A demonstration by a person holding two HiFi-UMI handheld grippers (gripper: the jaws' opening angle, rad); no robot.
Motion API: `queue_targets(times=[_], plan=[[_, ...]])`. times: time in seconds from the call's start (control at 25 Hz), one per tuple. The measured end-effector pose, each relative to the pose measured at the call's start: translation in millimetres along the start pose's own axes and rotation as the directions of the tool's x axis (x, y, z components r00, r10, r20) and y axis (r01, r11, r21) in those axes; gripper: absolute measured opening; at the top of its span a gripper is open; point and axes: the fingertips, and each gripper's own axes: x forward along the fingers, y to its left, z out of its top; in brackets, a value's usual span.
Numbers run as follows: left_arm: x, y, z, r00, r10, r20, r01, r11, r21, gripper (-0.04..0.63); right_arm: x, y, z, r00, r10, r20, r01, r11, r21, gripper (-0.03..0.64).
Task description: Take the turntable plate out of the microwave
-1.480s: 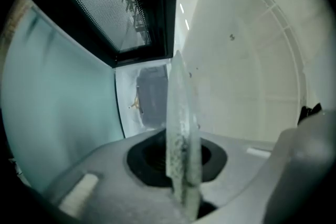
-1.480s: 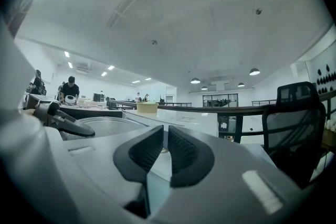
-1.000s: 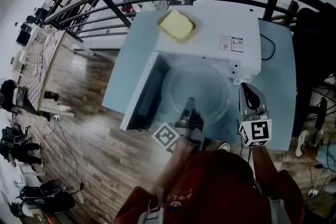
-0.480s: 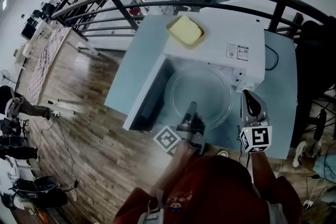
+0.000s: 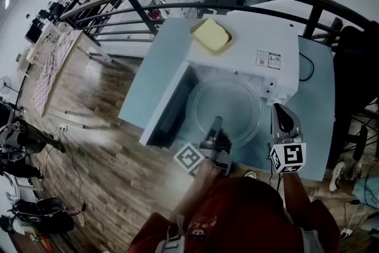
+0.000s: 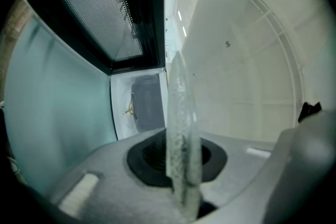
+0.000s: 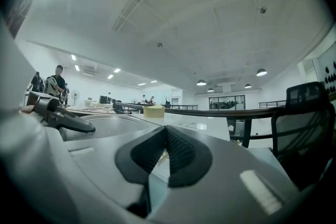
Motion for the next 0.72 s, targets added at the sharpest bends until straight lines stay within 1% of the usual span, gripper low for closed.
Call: queue_targets(times=[0.16,0.52,0.72], plan=[[-3.7,0.7,1.4,1.000,0.011,0.011,-0.011,1.000,-0.005,0.023,-0.7,2.3,-0.3,1.000,0.007,-0.004,-0.007,1.000,0.003,0.002],[-7.2,-5.3,2.8,1.000,-0.011,0.024,0.011,1.000,-0.001,0.023,-6.3,3.8,0.6,1.000,0.011,-0.010,-0.011,1.000,-0.007,0.002],[-8.6,-6.6,-0.2,1.000,-0.005,0.026,0.005,1.000,-0.008,0.023,-12.0,2.1,2.0,1.000,0.005,-0.009,-0.005,1.000,-0.008,0.002]])
